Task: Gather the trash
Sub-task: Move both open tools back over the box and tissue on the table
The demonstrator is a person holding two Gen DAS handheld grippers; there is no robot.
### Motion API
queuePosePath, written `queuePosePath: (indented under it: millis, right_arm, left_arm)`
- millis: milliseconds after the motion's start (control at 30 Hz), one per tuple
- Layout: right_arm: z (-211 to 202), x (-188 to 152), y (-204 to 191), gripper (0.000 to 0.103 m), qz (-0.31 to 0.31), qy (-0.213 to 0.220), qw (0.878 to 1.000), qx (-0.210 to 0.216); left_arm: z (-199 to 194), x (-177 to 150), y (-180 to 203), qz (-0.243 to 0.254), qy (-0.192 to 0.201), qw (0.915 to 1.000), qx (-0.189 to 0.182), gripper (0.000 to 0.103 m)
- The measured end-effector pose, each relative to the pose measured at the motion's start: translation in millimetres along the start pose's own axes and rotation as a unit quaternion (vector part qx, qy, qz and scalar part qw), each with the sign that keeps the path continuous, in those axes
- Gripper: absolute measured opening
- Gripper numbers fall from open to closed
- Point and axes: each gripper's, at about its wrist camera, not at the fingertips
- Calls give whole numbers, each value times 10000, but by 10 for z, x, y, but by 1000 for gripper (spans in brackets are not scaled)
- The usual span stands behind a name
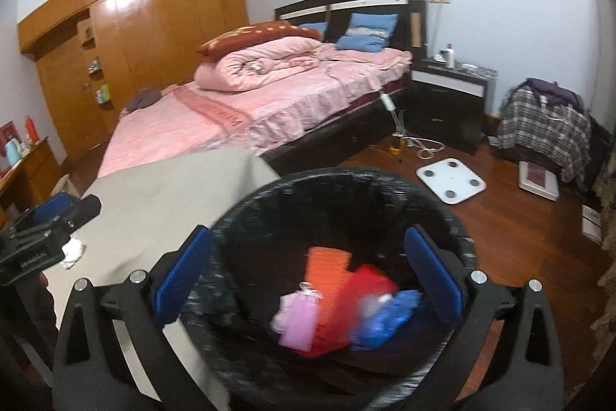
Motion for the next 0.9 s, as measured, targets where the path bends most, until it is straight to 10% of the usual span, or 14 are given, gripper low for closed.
queuePosePath:
  millis: [900]
  right_arm:
    - [900,-44,-2544,97,-847,-473,9856,1386]
  left_arm:
    - [-498,-735,-2444,-961,-158,9785,1816,96]
Point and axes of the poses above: each gripper's, at about its wrist camera, not at the fingertips, and z roughly the way its jaws point, y to its right, x to its top, and after that the axes turned 2 degrees about -x, right-handed
